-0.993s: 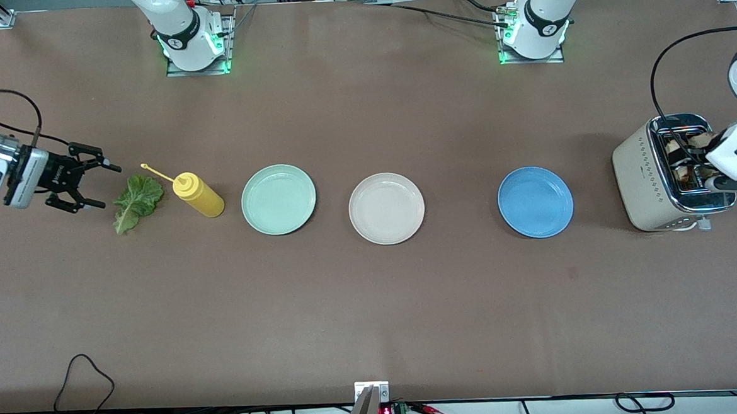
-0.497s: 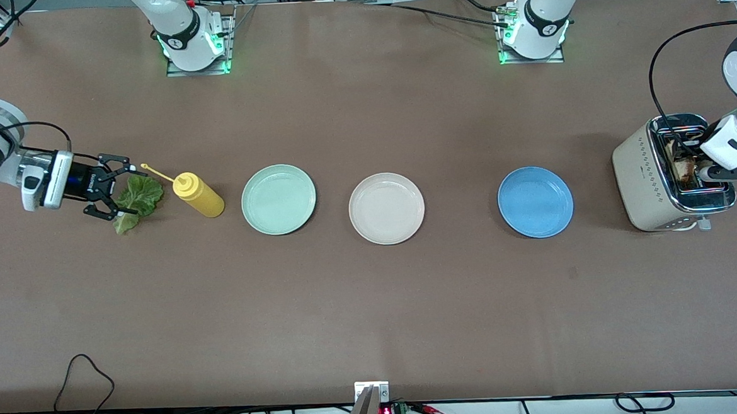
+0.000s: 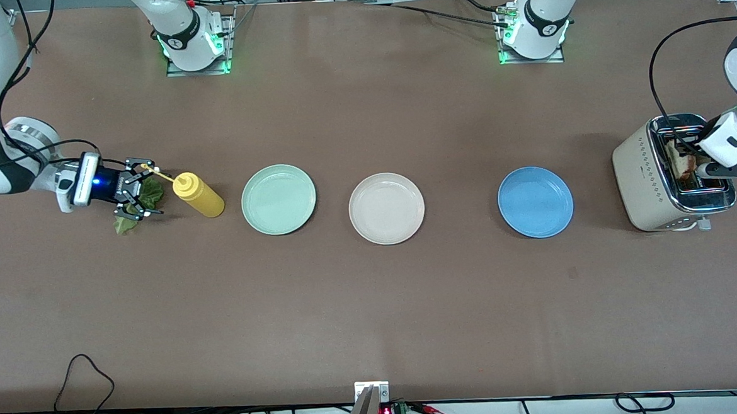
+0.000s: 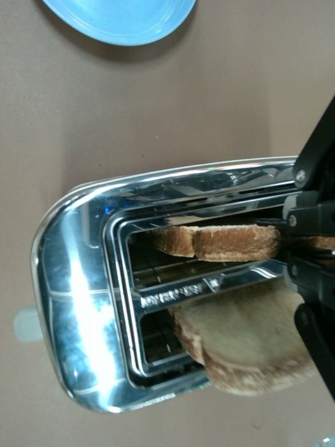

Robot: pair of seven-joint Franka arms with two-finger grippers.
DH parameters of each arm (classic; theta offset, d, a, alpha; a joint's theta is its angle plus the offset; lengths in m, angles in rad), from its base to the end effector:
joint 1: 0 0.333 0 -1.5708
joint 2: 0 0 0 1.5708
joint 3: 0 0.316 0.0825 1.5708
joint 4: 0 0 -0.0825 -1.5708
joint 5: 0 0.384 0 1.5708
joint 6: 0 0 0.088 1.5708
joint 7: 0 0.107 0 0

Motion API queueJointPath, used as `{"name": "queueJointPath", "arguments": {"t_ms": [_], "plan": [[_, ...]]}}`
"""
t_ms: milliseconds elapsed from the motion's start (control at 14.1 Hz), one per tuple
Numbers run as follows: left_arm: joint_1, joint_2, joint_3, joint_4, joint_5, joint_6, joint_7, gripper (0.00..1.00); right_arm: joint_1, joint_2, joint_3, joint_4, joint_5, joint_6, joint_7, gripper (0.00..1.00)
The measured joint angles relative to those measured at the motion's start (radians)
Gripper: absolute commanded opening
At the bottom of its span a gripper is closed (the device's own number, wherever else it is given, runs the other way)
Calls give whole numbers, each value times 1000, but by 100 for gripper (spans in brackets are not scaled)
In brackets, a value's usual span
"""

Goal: Make sandwich in beige plate with both arms
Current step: 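Grasp the yellow bottle with the right gripper while the left gripper grasps toast, then lift the toast from the toaster with the left gripper onto the beige plate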

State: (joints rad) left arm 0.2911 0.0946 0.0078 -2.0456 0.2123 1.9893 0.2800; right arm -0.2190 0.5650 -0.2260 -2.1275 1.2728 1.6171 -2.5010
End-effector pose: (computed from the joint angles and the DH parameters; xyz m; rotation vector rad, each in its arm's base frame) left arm 0.5233 0.1748 0.3844 -2.9875 0.1230 0.2969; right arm 0.4843 -0.1279 0.1441 -1.6509 -1.1174 -1.0139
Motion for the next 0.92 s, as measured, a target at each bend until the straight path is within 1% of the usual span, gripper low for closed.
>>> {"name": "queueJointPath", "arguments": {"t_ms": [213, 426, 497, 639, 710, 922], "plan": [[-1, -9, -12, 115, 0, -151, 1, 1, 0, 37, 8, 9, 23, -17, -63, 100], [-3, -21, -60, 255, 0, -327, 2, 1, 2, 71, 19, 21, 50, -31, -103, 100], [-4, -23, -88, 300, 0, -380, 2, 1, 5, 80, 21, 23, 59, -34, -111, 100], [-6, -23, -165, 364, 0, -469, 1, 1, 15, 94, 33, 24, 84, -37, -127, 100], [-9, -22, -206, 380, 0, -501, 0, 1, 19, 99, 45, 24, 97, -37, -133, 100], [-14, 1, -330, 384, 0, -560, -6, 1, 32, 111, 74, 25, 126, -37, -144, 100]]}}
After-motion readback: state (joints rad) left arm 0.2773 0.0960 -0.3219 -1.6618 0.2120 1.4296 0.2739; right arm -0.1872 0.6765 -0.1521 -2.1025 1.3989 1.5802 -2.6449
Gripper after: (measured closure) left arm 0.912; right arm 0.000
